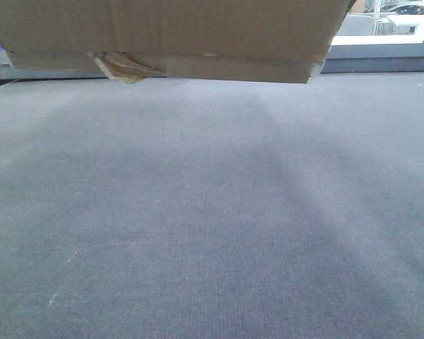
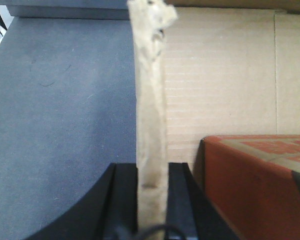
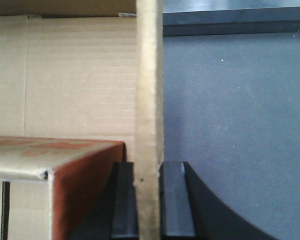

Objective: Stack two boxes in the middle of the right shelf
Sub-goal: 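Lift the cardboard box stack off the table with both grippers, then hold the box stack raised in both grippers while turning away from the table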

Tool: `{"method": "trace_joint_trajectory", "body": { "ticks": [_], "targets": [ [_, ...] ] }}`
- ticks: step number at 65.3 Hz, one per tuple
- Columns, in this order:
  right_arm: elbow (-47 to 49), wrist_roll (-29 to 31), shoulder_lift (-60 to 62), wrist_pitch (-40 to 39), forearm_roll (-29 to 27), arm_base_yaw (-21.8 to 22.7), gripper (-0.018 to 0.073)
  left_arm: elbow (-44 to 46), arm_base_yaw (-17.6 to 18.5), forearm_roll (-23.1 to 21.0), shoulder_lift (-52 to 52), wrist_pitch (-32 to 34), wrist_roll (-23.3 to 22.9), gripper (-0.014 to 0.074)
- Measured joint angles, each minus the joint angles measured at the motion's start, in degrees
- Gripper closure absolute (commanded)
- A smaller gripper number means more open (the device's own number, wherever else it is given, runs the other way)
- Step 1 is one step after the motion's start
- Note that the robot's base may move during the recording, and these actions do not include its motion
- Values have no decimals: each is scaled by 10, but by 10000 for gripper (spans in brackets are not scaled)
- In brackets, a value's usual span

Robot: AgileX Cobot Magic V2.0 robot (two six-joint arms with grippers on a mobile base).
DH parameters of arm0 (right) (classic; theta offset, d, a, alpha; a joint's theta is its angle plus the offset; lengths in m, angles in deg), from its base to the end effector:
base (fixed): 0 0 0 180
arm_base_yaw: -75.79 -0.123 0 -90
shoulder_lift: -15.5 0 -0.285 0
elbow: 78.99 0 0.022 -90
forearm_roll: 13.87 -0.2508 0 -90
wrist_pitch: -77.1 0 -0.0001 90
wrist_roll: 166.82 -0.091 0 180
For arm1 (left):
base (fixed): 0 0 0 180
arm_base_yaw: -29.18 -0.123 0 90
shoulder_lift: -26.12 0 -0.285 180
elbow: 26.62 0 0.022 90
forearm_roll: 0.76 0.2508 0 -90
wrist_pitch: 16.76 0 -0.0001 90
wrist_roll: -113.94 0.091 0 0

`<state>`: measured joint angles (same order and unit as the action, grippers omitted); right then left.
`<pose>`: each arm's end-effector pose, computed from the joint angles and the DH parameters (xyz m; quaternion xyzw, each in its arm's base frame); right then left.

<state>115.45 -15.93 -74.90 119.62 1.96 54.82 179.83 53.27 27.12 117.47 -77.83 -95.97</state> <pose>0.3042 0.0986 0.4490 0.0209 0.8518 0.0949 0.5148 0.2838 -0.0860 0.4891 -0.0359 0.8639 0.0144 0.5021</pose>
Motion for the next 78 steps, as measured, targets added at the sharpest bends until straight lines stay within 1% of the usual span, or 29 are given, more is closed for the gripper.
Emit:
{"method": "trace_joint_trajectory", "body": {
  "ticks": [16,47,78],
  "targets": [
    [0,-15,0,-1,14,0,712,0,0,-3,0,0,7,708],
    [0,-16,0,-14,25,0,712,0,0,-4,0,6,8,708],
    [0,-16,0,-44,32,0,712,0,-1,0,0,11,8,708]
  ]
}}
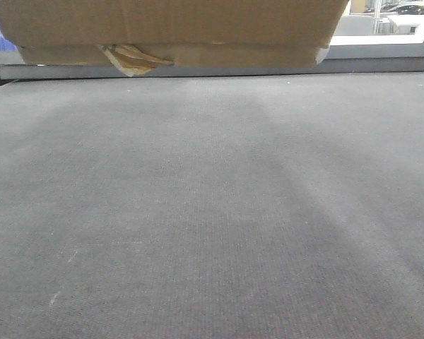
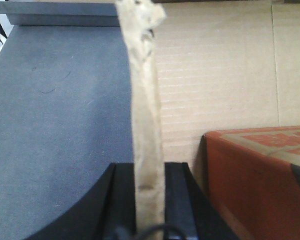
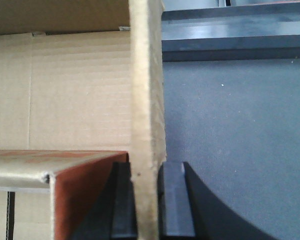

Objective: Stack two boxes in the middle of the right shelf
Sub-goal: 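Hold the box stack raised in both grippers while turning away from the table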

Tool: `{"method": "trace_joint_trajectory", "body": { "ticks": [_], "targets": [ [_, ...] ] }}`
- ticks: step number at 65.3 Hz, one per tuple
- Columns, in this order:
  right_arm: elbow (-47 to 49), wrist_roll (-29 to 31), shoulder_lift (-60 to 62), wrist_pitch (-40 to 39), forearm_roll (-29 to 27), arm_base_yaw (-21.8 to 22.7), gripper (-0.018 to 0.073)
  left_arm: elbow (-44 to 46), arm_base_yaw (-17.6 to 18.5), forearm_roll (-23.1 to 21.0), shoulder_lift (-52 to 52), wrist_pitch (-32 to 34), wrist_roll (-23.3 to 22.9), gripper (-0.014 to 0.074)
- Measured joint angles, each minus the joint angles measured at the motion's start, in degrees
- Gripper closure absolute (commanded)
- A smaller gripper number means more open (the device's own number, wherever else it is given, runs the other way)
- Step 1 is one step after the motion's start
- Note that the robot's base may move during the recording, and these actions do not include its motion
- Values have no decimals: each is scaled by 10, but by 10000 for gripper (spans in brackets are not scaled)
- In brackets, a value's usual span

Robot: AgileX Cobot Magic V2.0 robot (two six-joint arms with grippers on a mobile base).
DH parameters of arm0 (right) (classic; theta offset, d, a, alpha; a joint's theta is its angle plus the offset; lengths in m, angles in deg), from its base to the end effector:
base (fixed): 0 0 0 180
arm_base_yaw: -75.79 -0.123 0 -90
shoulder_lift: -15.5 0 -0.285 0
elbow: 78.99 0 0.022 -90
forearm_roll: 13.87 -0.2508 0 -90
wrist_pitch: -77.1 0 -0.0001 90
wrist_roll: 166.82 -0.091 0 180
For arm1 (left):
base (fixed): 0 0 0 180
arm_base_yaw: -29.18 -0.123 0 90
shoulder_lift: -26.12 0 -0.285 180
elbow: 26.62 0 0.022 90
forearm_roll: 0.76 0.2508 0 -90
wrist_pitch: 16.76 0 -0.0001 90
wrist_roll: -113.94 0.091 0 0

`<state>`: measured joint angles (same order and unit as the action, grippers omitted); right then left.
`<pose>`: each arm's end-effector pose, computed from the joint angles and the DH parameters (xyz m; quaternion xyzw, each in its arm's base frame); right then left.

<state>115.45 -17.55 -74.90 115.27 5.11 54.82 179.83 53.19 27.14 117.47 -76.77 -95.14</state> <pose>0.3074 0.0982 0.4559 0.0172 0.8293 0.0934 0.5506 0.2847 -0.0864 0.4904 -0.0278 0.8601 0.0149 0.5091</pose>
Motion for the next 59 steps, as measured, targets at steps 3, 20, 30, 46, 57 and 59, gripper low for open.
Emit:
{"method": "trace_joint_trajectory", "body": {
  "ticks": [3,20,30,46,57,59],
  "targets": [
    [0,0,0,0,0,0,712,0,0,0,0,0,0,708],
    [0,0,0,-3,0,0,712,0,0,0,0,0,0,708],
    [0,0,0,-4,1,1,712,0,0,0,0,1,0,708],
    [0,0,0,-4,1,1,712,0,0,0,0,1,0,708],
    [0,0,0,-8,1,1,712,0,0,0,0,1,0,708],
    [0,0,0,-9,2,1,712,0,0,0,0,1,0,708]
  ]
}}
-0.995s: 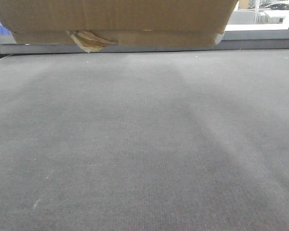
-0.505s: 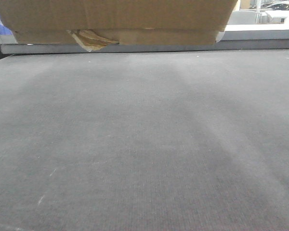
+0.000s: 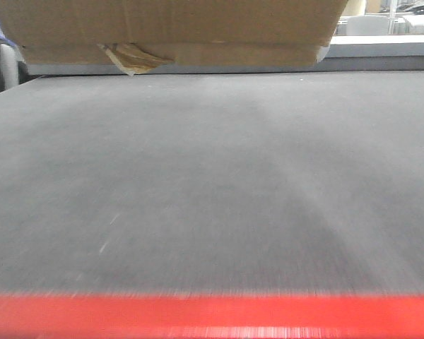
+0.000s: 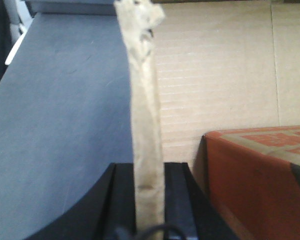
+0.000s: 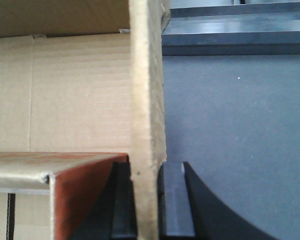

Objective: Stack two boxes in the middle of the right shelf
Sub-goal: 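Hold the box stack raised in both grippers while turning away from the table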

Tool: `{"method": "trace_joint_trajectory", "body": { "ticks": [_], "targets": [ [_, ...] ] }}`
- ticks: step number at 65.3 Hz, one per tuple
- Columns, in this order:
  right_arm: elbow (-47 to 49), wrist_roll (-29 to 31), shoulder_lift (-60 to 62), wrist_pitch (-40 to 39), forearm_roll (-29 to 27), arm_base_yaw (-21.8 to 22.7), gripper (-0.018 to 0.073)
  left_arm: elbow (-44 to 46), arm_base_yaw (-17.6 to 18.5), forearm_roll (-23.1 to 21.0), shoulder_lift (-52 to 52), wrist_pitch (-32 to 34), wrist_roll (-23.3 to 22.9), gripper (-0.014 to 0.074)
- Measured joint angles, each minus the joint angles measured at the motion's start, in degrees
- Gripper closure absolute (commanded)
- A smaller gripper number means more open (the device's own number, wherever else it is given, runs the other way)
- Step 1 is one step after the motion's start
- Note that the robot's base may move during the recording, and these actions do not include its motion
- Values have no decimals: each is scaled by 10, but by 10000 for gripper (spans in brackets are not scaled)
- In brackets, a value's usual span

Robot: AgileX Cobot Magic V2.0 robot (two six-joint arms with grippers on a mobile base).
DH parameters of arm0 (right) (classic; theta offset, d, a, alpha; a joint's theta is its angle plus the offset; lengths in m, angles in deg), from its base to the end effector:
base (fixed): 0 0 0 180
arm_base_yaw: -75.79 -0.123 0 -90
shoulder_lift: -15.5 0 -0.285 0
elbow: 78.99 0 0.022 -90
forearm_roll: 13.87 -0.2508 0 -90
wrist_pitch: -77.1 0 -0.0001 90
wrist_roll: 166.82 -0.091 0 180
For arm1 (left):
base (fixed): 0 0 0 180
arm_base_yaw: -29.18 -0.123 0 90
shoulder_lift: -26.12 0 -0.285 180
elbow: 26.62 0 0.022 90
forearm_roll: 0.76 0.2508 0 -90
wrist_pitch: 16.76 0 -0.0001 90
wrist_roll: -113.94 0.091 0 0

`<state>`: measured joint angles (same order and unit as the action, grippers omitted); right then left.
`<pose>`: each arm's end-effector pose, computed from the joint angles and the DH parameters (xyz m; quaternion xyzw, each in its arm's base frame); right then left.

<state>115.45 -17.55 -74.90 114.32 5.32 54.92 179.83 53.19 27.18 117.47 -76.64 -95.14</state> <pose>0.3081 0.0981 0.4572 0.0157 0.8248 0.0947 0.5572 0.2848 -0.0864 0.4906 -0.0275 0.8595 0.0148 0.5101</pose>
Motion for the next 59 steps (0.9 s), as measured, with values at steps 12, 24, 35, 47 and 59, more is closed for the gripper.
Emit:
{"method": "trace_joint_trajectory", "body": {
  "ticks": [12,24,35,47,59],
  "targets": [
    [0,0,0,-4,0,0,712,1,0,2,0,0,0,708],
    [0,0,0,-4,0,0,712,1,0,2,0,0,0,708],
    [0,0,-1,-4,0,0,712,1,0,2,0,-1,0,708],
    [0,0,-1,-6,0,0,712,1,0,2,0,-1,0,708],
    [0,0,-1,-6,0,0,712,2,0,2,0,-1,0,708]
  ]
}}
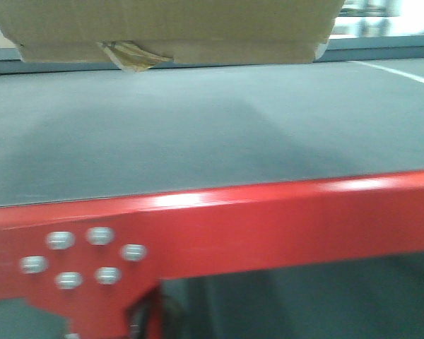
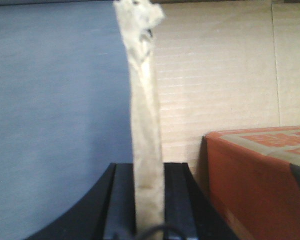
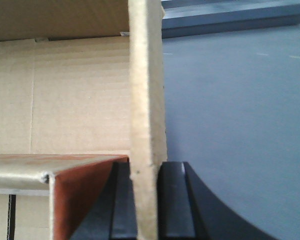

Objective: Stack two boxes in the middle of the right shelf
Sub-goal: 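Hold the box stack raised in both grippers while turning away from the table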

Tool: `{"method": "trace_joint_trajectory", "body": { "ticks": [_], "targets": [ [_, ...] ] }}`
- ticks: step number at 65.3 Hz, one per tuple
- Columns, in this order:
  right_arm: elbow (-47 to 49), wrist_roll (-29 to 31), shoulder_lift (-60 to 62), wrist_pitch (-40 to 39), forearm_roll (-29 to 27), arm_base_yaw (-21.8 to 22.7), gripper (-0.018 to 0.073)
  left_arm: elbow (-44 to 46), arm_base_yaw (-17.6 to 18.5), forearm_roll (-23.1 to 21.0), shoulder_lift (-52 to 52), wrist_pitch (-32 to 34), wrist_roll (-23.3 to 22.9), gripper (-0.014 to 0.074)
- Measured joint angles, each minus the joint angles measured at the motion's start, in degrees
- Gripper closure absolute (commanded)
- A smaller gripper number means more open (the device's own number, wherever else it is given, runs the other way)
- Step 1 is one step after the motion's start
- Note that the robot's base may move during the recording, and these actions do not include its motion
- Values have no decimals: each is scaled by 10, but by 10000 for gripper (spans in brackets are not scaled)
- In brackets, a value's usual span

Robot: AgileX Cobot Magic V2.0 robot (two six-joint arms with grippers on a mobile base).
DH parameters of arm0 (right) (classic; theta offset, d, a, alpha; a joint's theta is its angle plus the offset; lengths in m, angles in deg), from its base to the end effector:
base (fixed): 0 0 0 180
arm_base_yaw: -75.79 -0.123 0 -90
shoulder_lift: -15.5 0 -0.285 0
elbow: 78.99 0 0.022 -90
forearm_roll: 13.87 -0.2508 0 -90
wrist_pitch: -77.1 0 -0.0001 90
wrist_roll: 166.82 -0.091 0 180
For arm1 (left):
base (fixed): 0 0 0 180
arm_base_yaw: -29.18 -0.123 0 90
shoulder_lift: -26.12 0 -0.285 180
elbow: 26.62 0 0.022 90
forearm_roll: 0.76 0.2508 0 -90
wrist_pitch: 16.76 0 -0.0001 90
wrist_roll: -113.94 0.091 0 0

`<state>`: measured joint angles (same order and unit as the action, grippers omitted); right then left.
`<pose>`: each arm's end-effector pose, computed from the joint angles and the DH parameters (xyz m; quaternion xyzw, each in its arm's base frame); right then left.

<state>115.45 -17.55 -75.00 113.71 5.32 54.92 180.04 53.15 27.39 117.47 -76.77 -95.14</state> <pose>0.3089 0.0987 0.4575 0.0145 0.8224 0.0966 0.5604 0.2845 -0.0858 0.4916 -0.0284 0.8588 0.0164 0.5113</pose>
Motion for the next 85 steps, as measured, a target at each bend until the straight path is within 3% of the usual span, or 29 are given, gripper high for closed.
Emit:
{"method": "trace_joint_trajectory", "body": {
  "ticks": [85],
  "targets": [
    [0,0,0,-1,2,0,712,0,0,-1,0,1,0,708]
  ]
}}
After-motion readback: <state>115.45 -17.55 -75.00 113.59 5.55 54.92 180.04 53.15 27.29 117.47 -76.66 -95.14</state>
